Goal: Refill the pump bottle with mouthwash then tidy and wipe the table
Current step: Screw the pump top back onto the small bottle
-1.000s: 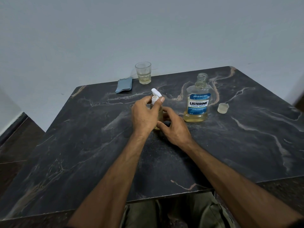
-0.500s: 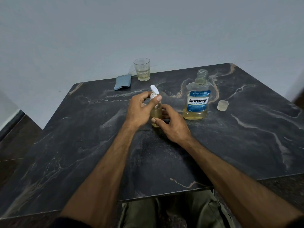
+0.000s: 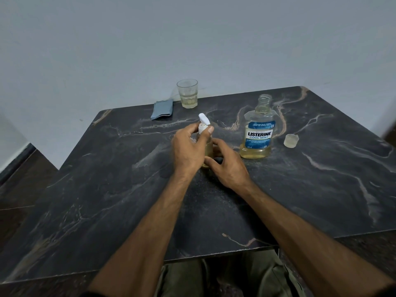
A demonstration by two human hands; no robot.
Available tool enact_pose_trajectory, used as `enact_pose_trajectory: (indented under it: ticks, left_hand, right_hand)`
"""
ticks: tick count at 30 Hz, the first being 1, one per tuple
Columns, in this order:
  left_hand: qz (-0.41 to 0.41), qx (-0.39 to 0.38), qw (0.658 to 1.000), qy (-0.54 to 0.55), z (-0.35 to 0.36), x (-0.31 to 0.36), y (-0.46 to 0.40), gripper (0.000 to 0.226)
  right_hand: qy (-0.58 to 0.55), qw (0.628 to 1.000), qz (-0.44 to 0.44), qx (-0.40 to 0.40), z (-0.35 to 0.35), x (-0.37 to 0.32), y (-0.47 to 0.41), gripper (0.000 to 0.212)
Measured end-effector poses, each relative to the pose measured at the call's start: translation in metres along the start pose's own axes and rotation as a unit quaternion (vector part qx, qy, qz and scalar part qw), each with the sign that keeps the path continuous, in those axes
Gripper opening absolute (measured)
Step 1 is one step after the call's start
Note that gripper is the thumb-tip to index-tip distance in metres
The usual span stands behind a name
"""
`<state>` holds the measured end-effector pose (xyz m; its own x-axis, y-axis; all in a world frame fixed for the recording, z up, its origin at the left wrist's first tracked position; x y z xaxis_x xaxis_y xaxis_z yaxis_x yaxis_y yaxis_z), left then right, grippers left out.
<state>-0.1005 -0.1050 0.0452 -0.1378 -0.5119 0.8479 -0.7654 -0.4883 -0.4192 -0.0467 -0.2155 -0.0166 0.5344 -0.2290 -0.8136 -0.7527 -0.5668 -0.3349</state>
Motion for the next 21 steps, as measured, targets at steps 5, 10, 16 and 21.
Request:
enact_pose_trajectory:
  ticks: [5, 10, 16, 21]
  left_hand:
    - [0.013, -0.047, 0.999, -0.010, -0.002, -0.002, -0.007, 0.015]
    - [0.001, -0.102, 0.995, 0.004, -0.003, -0.010, -0.014, 0.024]
    - [-0.003, -0.145, 0.988, 0.045, -0.002, -0.012, -0.017, 0.019]
    - [-0.004, -0.150, 0.987, 0.057, -0.001, -0.013, -0.014, 0.013]
  right_hand:
    - [-0.002, 1.000, 0.000, -0.002, 0.001, 0.001, -0.001, 0.053]
    - [-0.002, 1.000, 0.005, -0.007, 0.000, 0.002, -0.001, 0.053]
    - [0.000, 1.000, 0.012, -0.013, 0.001, 0.003, -0.001, 0.057]
    - [-0.003, 1.000, 0.017, -0.012, 0.002, 0.004, 0.000, 0.057]
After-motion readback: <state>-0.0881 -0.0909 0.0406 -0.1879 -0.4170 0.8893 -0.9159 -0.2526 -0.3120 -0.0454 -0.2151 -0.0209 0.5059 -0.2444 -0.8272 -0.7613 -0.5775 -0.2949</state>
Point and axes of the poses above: each hand's wrist, its own y-axis away from the middle knuckle, its own z-axis out of the palm, x = y × z, the point moved 7 cm from there along -y, towards the middle knuckle, and after that the axes turned 5 degrees about -x, right-handed, at the moved point
